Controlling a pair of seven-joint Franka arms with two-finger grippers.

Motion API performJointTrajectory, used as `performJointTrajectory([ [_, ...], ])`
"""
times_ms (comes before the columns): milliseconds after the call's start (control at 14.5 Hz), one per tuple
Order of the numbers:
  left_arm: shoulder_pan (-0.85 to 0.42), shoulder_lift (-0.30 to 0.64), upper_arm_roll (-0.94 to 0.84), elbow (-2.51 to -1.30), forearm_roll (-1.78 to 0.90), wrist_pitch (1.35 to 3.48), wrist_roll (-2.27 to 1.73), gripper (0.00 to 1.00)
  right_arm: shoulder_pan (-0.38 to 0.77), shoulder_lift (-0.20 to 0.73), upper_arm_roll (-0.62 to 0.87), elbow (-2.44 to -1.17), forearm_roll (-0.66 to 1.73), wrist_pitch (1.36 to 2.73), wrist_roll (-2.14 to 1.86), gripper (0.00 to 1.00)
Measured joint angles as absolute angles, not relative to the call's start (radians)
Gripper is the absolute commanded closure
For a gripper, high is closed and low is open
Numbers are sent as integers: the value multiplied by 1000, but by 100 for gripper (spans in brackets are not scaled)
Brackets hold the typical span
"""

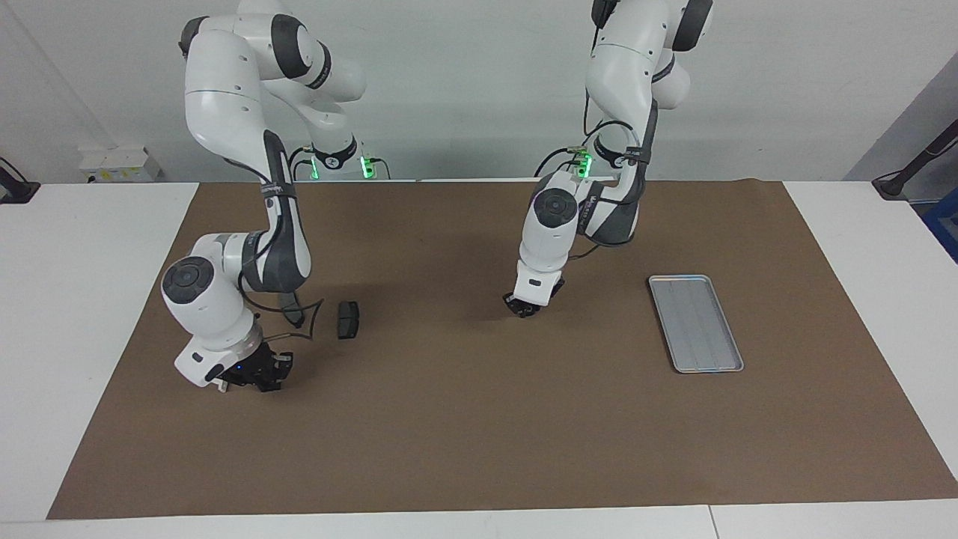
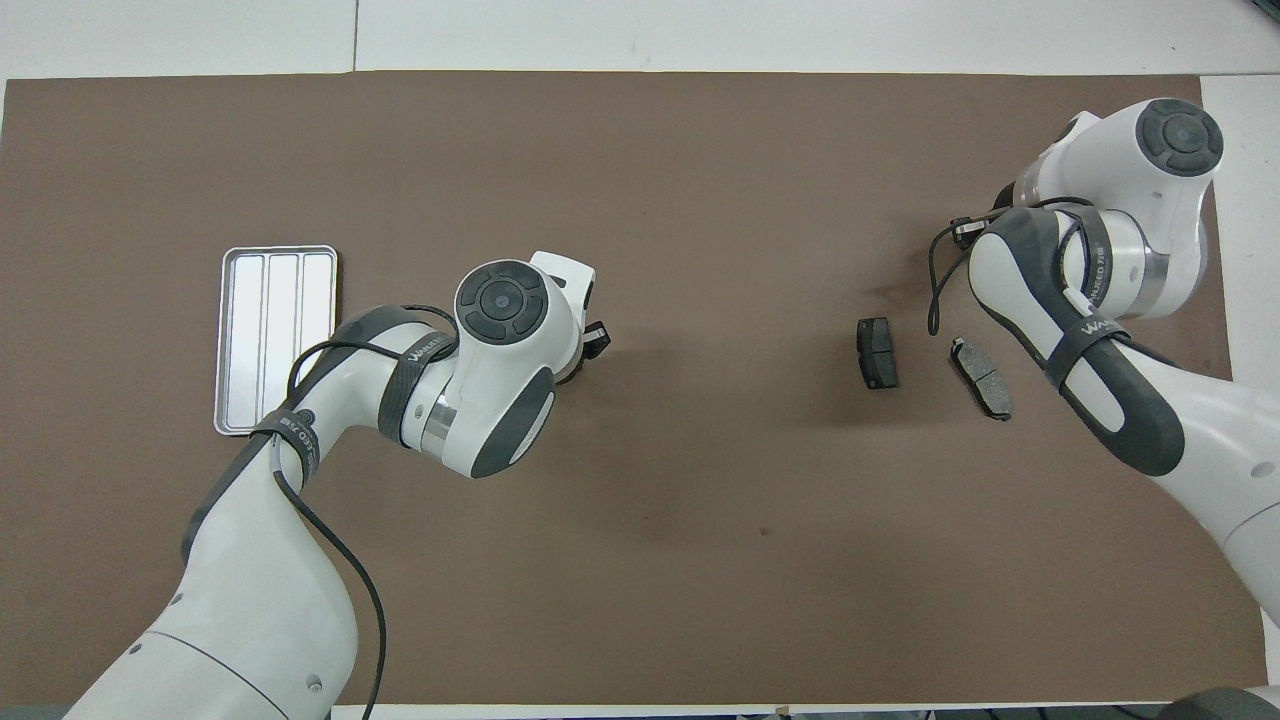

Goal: Pick bearing gear from pile to tray
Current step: 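Carry the bearing to the tray while the right gripper grasps the second bearing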

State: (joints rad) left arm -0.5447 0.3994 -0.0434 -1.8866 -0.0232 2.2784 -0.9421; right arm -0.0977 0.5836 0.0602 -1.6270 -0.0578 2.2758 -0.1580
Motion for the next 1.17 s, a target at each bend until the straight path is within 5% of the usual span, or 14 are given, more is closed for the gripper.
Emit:
performJointTrajectory([
  [413,-524,375,-23,-1880,-17,2214,-911,100,-74,548,61,-1545,-58,2104,-158,100],
  [757,-325,202,-14,-1897,-13,2004,-609,100,-27,386,69,-1478,-58,1795,-76,100],
  [964,-201,160,-12,-1959,-12,1992,-387,100,94,297,79,-1406,-44,1588,213,100],
  [1171,-74,159,-10,-2010,-12,2027,-174,100,271,284,92,-1381,8,1567,612,100],
])
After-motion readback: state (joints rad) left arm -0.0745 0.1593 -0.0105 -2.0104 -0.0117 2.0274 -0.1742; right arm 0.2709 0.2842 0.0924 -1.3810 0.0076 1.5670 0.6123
